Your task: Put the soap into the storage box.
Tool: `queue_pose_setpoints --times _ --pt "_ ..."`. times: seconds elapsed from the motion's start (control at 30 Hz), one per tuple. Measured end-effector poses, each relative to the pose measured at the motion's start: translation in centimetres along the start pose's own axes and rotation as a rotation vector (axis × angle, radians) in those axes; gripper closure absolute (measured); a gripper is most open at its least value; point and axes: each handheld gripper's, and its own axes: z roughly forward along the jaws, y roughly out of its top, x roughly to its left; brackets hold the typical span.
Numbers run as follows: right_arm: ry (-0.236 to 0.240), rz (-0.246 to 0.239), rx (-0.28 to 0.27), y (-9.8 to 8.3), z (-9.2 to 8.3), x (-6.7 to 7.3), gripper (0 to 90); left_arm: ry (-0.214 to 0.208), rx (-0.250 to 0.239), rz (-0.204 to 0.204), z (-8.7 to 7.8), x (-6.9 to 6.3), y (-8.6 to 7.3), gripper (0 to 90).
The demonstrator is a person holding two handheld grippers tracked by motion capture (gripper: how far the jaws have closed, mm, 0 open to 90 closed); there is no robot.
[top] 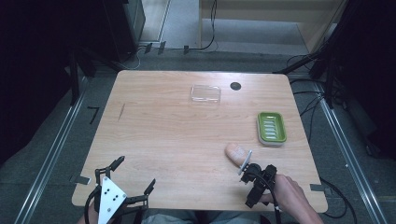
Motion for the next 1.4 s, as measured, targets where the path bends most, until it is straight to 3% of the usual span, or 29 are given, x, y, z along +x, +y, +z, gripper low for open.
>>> queue_pose_setpoints --times 0.27,0.63,1.4 --pt "-0.01 0.01 -0.003 0.0 -0.2 -0.2 2.8 -0.001 0.0 0.001 0.0 0.0 0.0 0.0" --pt "-0.023 -0.014 -0.01 0.3 -1.1 -0.1 2.9 -0.003 0.0 0.003 0.0 -0.1 0.0 0.0" --pt "-0.057 -0.037 -0.009 2.9 -3.2 -0.5 2.9 -0.007 0.008 -0.006 0.2 0.0 0.0 0.0"
